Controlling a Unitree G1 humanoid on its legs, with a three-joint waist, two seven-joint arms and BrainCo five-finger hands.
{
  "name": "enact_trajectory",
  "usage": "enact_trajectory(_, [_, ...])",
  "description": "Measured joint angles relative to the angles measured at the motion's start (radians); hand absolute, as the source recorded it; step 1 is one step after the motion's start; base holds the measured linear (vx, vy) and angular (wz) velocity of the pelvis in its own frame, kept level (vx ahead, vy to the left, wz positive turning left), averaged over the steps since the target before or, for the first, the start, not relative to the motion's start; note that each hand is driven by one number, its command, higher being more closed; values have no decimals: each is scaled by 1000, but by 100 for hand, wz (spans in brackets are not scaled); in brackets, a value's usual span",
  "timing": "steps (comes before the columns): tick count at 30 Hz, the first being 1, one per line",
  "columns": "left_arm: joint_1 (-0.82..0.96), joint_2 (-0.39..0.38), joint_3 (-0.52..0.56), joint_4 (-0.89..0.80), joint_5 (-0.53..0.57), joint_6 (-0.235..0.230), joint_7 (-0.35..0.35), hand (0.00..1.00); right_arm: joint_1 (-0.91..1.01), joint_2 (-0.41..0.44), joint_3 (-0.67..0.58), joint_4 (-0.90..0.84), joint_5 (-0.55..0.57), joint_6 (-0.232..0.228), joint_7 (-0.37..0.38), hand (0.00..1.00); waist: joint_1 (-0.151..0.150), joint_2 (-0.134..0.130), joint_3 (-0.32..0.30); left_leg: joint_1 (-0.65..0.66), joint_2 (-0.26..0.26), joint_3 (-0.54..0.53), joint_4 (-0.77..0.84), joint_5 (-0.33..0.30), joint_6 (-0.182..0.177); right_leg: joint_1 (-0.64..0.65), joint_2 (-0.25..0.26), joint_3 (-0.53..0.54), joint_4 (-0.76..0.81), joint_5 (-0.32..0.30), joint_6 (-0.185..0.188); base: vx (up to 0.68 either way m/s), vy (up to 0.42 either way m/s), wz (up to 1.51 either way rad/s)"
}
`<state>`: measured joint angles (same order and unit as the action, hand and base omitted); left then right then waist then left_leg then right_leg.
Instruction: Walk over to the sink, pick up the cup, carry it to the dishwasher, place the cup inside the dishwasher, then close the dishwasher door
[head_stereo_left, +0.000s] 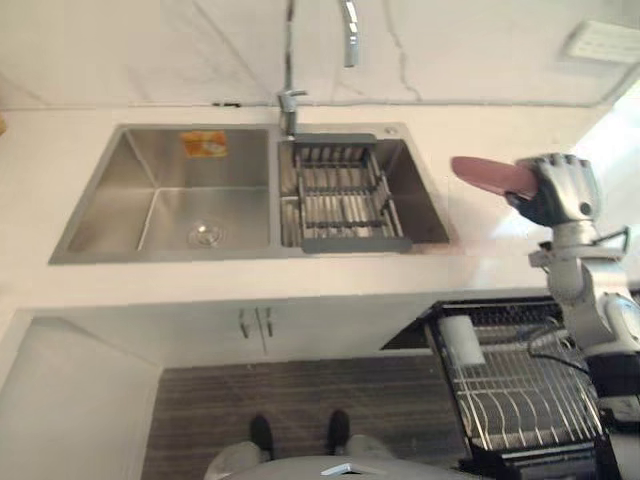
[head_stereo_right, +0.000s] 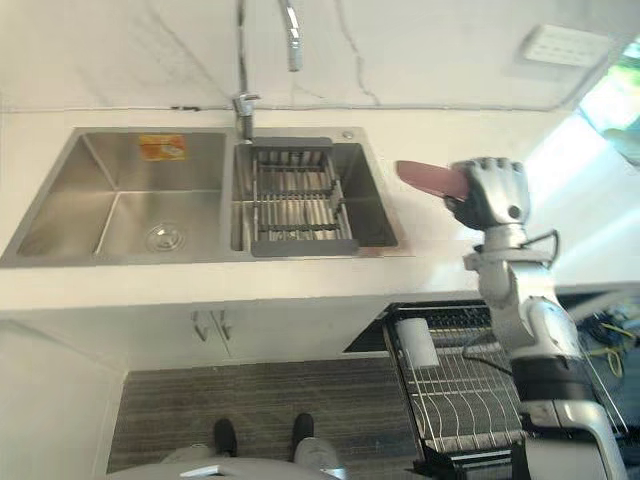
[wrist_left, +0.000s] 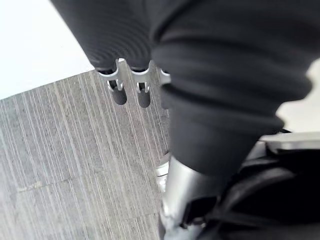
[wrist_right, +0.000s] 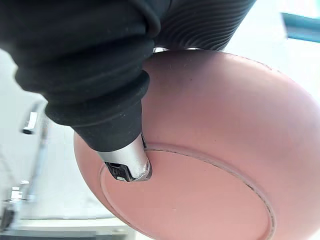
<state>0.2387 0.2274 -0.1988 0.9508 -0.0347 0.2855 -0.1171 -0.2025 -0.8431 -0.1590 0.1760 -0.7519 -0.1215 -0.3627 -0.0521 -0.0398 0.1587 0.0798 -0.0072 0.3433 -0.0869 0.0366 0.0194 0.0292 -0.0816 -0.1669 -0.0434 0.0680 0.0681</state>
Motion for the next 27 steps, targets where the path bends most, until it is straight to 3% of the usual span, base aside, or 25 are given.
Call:
enact_trajectory(4, [12,-1,-2,6,-3,8,2,0,104,-54,-97,67,6,17,-82,100,-30,-7,-13,10,-3,48,0,-18,0,-17,0,50,3,2,6,35,33,-41])
enact_trajectory(10, [30,-1,-7,12,-33,43,3,0,192,-91,-283,207,100,38,-210,100,-80,-11,-41,36,-8,112,0,-43,-1,-30,0,110,15,-1,16,22,21,-31])
enact_trajectory(16, [43,-3,-6,13,-82,60,5,0,262,-107,-323,241,148,10,-238,100,-102,-7,-44,42,-21,127,0,-58,7,-31,-10,127,21,-11,17,-14,18,-12])
enact_trajectory(23, [38,-3,-3,12,-82,65,8,0,269,-18,-312,241,158,0,-236,100,-90,2,-49,35,-38,126,0,-67,19,-37,-27,126,22,-15,23,-3,12,1])
enact_trajectory(27, [33,-1,-4,12,-113,65,23,0,229,63,-252,278,178,41,-231,100,-85,17,-45,12,-47,124,6,-65,26,-67,-35,124,30,-3,26,68,10,5])
